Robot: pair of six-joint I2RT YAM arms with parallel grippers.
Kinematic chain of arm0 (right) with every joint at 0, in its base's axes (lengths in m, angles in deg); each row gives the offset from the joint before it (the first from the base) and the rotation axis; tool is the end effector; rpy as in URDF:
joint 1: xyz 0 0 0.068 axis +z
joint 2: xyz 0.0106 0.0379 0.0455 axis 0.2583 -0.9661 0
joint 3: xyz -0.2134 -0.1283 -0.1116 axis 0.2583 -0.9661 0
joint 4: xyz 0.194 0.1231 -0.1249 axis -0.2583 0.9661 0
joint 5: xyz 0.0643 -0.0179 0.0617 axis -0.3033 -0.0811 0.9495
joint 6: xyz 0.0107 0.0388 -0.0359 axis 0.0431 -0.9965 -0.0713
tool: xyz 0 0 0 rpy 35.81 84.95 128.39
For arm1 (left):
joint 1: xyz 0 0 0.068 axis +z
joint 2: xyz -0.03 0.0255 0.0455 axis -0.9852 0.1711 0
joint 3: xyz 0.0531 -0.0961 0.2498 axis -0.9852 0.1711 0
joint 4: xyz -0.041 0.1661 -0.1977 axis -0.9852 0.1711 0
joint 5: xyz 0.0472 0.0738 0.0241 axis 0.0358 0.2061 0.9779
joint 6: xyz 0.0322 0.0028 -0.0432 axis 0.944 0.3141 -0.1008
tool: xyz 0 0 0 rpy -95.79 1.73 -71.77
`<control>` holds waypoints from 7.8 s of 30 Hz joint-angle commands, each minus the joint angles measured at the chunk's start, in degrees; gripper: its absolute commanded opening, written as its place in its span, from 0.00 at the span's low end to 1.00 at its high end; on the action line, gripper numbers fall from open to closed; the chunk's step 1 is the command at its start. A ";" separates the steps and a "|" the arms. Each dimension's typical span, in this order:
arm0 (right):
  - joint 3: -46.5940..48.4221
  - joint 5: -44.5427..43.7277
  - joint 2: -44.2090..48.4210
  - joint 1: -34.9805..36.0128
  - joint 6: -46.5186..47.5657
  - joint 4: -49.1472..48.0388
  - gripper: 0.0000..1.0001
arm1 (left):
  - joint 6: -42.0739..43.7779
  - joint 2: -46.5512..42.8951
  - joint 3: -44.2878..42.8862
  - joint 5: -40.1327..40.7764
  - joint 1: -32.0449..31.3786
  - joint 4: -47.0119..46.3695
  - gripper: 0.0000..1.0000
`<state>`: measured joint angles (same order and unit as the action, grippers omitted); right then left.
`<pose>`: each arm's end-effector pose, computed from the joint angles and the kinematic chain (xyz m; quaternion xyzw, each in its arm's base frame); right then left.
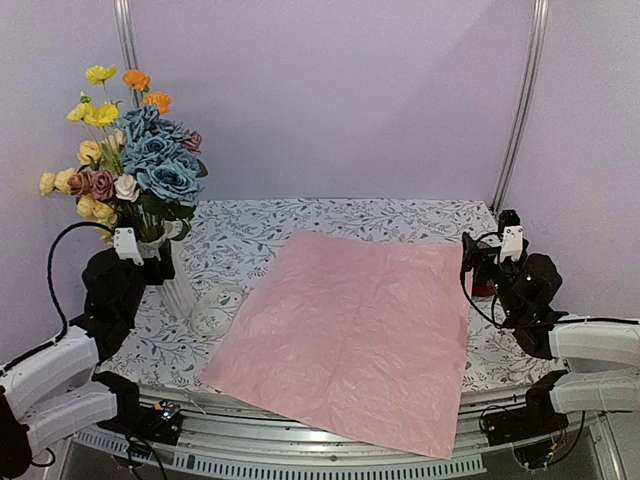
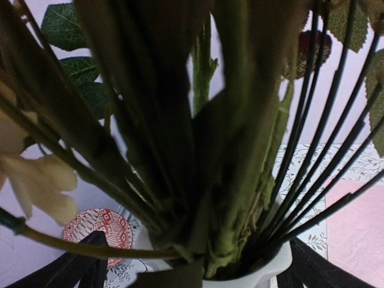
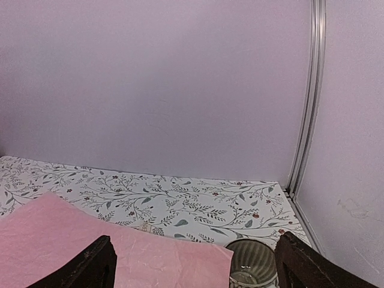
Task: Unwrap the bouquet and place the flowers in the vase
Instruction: Move the vase to the corner of the board.
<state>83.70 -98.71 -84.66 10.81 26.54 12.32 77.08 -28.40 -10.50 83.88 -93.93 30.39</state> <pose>0.1952 0.0795 0.2222 -0.0456 0.6763 0.0000 0.7353 0.1767 -0.0291 0.2303 -0.0515 0.7253 0.0583 0.6840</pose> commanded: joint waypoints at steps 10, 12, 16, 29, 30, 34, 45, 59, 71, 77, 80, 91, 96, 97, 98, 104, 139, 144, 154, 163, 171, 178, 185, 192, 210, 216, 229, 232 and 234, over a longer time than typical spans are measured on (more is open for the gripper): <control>-0.85 0.75 0.94 -0.46 -0.43 -1.22 0.94 | 5.20 4.34 2.05 -5.15 2.28 -13.36 0.84; -0.74 0.82 0.80 -0.46 -0.44 -1.26 0.94 | 6.35 4.23 3.34 -6.76 2.34 -16.21 0.77; -0.77 0.84 0.77 -0.44 -0.54 -1.14 0.94 | 7.74 5.11 3.34 -8.66 2.49 -18.09 0.66; -0.74 1.17 0.77 -0.47 -0.55 -0.87 0.94 | 6.91 9.33 2.55 -13.15 2.59 -25.72 0.62; -0.83 1.19 0.82 -0.45 -0.60 -0.87 0.94 | 6.70 10.26 2.13 -13.51 2.58 -26.69 0.62; -0.93 1.30 0.86 -0.42 -0.73 -0.81 0.94 | 6.10 14.49 -0.30 -14.62 2.56 -29.92 0.62; -0.98 1.06 1.23 -0.47 -0.31 -0.54 0.94 | 7.17 20.44 -5.43 -15.51 2.62 -34.61 0.59; -0.63 2.11 0.33 -0.47 -0.82 -0.51 0.94 | 6.37 3.02 2.65 -8.60 2.57 -21.89 0.60; -0.59 2.77 1.23 -0.47 -0.91 0.06 0.94 | 5.05 -0.52 4.16 -7.57 2.62 -17.09 0.73; -0.59 2.83 1.97 -0.47 -0.82 0.52 0.94 | 4.61 1.41 2.91 -7.41 2.63 -15.67 0.93; -0.59 2.86 2.15 -0.47 -0.83 0.55 0.94 | 4.51 1.34 2.53 -7.19 2.64 -14.82 0.96; -0.59 2.95 2.21 -0.47 -0.90 0.58 0.94 | 5.68 3.43 3.00 -0.65 2.73 -15.19 0.98; -0.59 3.06 2.18 -0.47 -0.99 0.62 0.94 | 6.98 6.84 2.99 1.98 2.80 -19.00 0.96; -0.58 3.07 2.18 -0.47 -0.93 0.55 0.94 | 7.12 7.44 2.94 2.02 2.92 -19.69 0.94; -0.63 3.04 2.25 -0.47 -0.98 0.62 0.94 | 7.22 7.97 2.74 2.06 2.90 -20.12 0.92; -0.58 3.04 2.33 -0.45 -0.99 0.74 0.94 | 7.81 7.09 3.25 1.31 2.94 -22.67 0.78; -0.51 3.65 1.49 -0.46 -1.08 0.67 0.94 | 3.25 28.52 -14.42 -11.54 2.97 -42.68 0.53; -0.58 3.52 1.53 -0.46 -0.87 0.56 0.94 | 2.32 36.03 -18.16 -12.42 2.98 -48.65 0.53; -0.68 3.43 1.44 -0.45 -0.38 0.22 0.94 | -1.61 46.30 -26.87 -15.26 2.90 -51.33 0.53; -0.84 4.53 1.21 -0.42 -0.38 -0.70 0.94 | -2.12 51.89 -28.99 -15.51 2.80 -54.20 0.53; -0.92 4.53 1.38 -0.47 -0.25 -0.77 0.94 | -0.97 54.69 -28.00 -16.96 2.21 -56.09 0.53; -1.12 4.61 1.47 -0.44 -0.29 -0.87 0.94 | -0.17 55.78 -25.55 -16.79 1.66 -59.02 0.58; -1.20 4.59 1.52 -0.47 -0.24 -1.07 0.94 | 2.53 56.19 -27.26 -15.80 0.68 -54.76 0.77; -1.20 4.52 1.56 -0.47 -0.25 -1.28 0.94 | 2.25 56.49 -28.66 -15.84 0.58 -52.47 0.83; -1.38 4.58 2.00 -0.45 -0.29 -1.50 0.94 | 1.63 54.33 -24.34 -15.13 -0.12 -50.57 0.98; -1.46 4.78 2.22 -0.47 -0.42 -1.50 0.94 | 0.58 52.61 -20.46 -15.21 -0.46 -51.69 0.98; -1.81 4.92 2.46 -0.47 -0.54 -1.38 0.94 | -2.17 42.51 -9.53 -14.52 -1.61 -49.59 0.98; -1.81 5.02 2.42 -0.46 -0.41 -1.31 0.94 | -3.07 36.39 -5.64 -14.34 -1.88 -45.99 0.98; -1.74 5.17 2.42 -0.42 -0.39 -1.35 0.94 | -3.35 30.17 -3.12 -14.14 -2.00 -42.23 0.98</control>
<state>82.61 -94.21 -82.74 10.72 26.17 12.27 75.23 10.12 -17.34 69.13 -94.95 -17.30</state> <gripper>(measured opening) 0.937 0.981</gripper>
